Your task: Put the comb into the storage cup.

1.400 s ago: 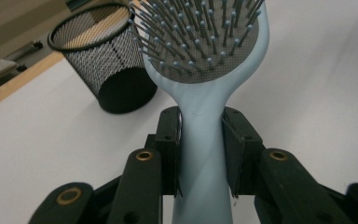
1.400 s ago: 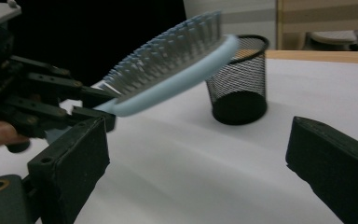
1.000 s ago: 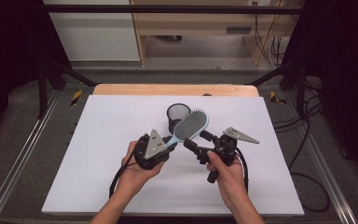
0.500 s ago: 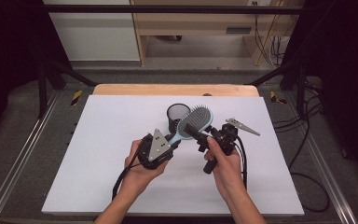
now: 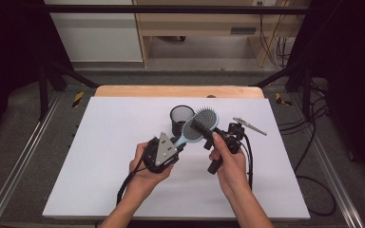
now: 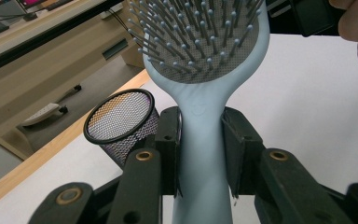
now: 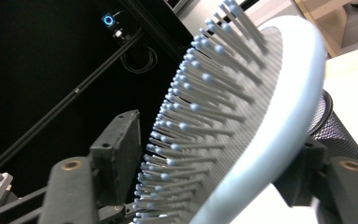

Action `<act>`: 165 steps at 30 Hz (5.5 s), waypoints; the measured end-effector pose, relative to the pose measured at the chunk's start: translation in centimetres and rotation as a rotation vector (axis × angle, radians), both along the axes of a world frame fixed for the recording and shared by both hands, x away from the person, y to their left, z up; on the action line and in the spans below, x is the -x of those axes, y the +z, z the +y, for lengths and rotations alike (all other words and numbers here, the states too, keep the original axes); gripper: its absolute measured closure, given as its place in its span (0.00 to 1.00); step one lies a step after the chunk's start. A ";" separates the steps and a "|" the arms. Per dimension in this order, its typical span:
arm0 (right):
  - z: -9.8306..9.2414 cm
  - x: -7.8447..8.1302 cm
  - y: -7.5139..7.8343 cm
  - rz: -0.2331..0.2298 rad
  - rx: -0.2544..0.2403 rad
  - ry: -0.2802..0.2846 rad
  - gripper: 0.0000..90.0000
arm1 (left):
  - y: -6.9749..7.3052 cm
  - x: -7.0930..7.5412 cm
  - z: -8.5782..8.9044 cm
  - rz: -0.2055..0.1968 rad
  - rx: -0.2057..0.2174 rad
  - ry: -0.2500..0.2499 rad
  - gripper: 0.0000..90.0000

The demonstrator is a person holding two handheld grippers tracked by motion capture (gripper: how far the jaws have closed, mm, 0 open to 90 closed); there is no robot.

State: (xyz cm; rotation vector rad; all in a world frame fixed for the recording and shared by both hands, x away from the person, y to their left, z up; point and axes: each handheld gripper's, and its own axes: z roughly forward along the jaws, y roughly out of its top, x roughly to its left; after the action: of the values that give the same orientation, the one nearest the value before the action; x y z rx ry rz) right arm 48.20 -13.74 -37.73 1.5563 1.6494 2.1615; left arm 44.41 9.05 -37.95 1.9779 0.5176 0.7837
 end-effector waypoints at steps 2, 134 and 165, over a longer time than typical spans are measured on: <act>0.0 0.0 0.0 0.010 -0.003 -0.001 0.41 | 0.0 -0.1 0.0 0.004 0.001 -0.001 0.77; 0.1 -10.5 8.1 -0.130 0.208 -0.217 0.57 | -7.1 1.2 20.6 0.075 0.434 0.336 0.05; 1.1 -11.8 6.3 -0.113 0.374 -0.205 0.56 | -6.9 1.5 20.9 0.031 0.451 0.348 0.02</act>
State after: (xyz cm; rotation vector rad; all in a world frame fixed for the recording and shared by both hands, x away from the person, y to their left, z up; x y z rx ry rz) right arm 60.05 -12.66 -31.46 1.3970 1.6554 1.6892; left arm 42.95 29.99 -44.84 1.5018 0.9831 0.7657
